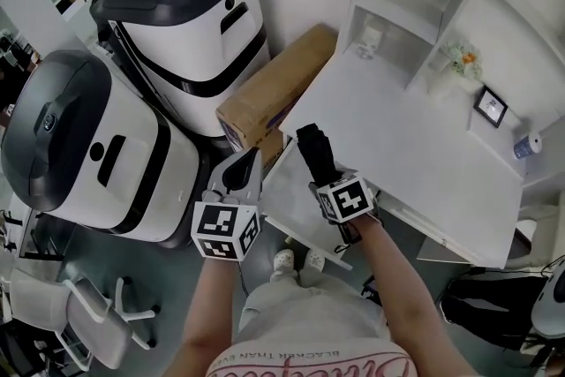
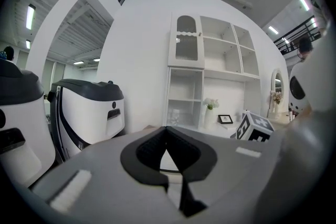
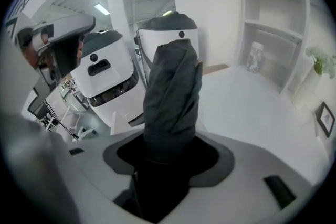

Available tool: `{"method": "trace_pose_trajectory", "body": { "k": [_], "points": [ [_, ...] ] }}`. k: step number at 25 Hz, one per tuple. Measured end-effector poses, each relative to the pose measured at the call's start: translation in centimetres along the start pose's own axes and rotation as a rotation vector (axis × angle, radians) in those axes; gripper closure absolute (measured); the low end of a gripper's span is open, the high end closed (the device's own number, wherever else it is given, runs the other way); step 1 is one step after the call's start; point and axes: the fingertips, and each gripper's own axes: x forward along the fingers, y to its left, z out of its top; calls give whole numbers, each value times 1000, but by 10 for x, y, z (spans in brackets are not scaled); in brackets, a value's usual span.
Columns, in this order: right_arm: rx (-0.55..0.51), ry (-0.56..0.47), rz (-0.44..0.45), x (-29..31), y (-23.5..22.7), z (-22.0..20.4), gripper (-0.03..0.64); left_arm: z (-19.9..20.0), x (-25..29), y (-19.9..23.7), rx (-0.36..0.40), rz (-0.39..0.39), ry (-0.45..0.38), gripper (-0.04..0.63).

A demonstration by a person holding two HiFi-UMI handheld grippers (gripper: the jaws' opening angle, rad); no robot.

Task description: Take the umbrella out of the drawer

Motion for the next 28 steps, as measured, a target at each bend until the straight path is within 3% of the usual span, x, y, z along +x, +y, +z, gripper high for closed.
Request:
{"method": "trace_pose_trajectory", "body": {
  "k": [10, 21, 28],
  "points": [
    [-84, -210, -15, -70, -4, 57, 373, 26, -1, -10, 19, 6, -66, 586],
    [-85, -401, -31, -140, -20, 90, 373, 52, -4, -13, 32, 35, -138, 586],
    [-107, -500, -110, -182, -32, 102, 373, 77, -4, -13, 65, 36, -192, 586]
  ]
}}
